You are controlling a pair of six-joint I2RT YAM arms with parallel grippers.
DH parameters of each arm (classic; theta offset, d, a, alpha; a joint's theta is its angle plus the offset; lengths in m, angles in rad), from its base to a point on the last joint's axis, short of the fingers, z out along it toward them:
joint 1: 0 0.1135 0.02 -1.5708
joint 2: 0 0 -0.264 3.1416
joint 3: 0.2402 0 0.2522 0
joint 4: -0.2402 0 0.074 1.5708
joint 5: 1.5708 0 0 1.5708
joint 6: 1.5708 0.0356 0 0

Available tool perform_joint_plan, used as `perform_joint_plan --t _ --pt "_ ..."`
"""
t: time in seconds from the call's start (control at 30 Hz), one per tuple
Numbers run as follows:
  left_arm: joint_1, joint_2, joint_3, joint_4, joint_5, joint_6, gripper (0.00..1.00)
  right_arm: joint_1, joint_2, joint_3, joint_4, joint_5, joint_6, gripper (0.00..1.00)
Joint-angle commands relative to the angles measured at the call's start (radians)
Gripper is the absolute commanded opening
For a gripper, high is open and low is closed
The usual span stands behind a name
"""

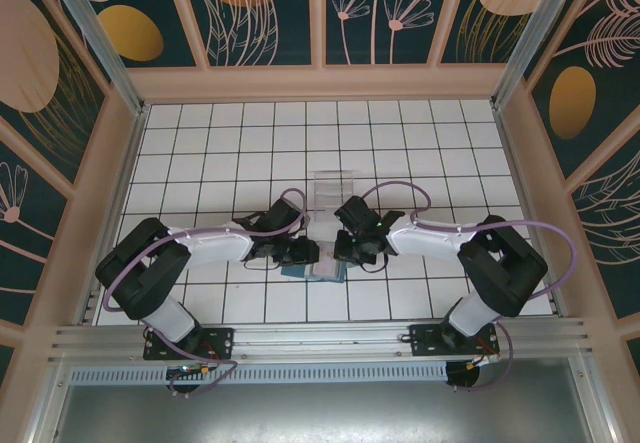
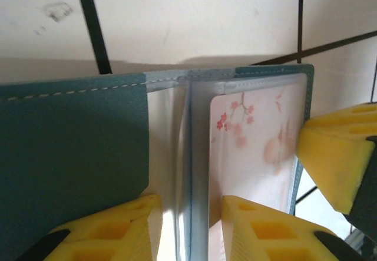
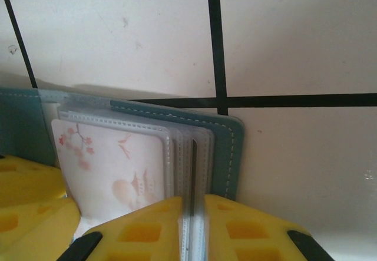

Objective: Take the credit cards out of the card holder

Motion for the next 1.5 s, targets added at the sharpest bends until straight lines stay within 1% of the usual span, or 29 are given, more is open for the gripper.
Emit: perform_joint_plan --t 0.0,0.37,0.53,0.63,0.77,0.93,1.13,1.33,1.47 --pt "0.005 0.011 0.003 -0.111 -0.094 0.036 0.32 0.007 0.013 0.017 -0.026 0.022 -0.008 0.18" --pt "0.005 -0.028 -0.009 -0.103 -0.089 0.014 0.27 0.006 0.026 0.018 -0.021 0.026 -0.008 0.18" --pt "0.006 -0.045 -0.01 -0.103 -0.091 0.002 0.25 0.006 0.03 0.013 -0.021 0.031 -0.008 0.17" --pt "0.006 -0.062 -0.011 -0.102 -0.093 -0.002 0.25 0.004 0.032 0.013 -0.024 0.041 -0.007 0.16" --pt "0.005 -0.08 -0.018 -0.084 -0.087 -0.016 0.27 -0.003 0.036 0.012 -0.026 0.056 -0.01 0.13" --pt "0.006 -0.116 -0.051 0.01 -0.053 -0.061 0.27 -0.034 0.04 -0.001 -0.021 0.086 -0.035 0.09" --pt "0.007 -0.115 -0.093 0.136 -0.002 -0.116 0.29 -0.077 0.049 -0.005 -0.006 0.092 -0.079 0.08" --pt "0.011 -0.098 -0.116 0.234 0.028 -0.143 0.29 -0.086 0.056 0.015 -0.006 0.088 -0.114 0.08" --pt "0.02 -0.076 -0.136 0.297 0.058 -0.165 0.28 -0.086 0.058 0.012 -0.004 0.081 -0.11 0.08"
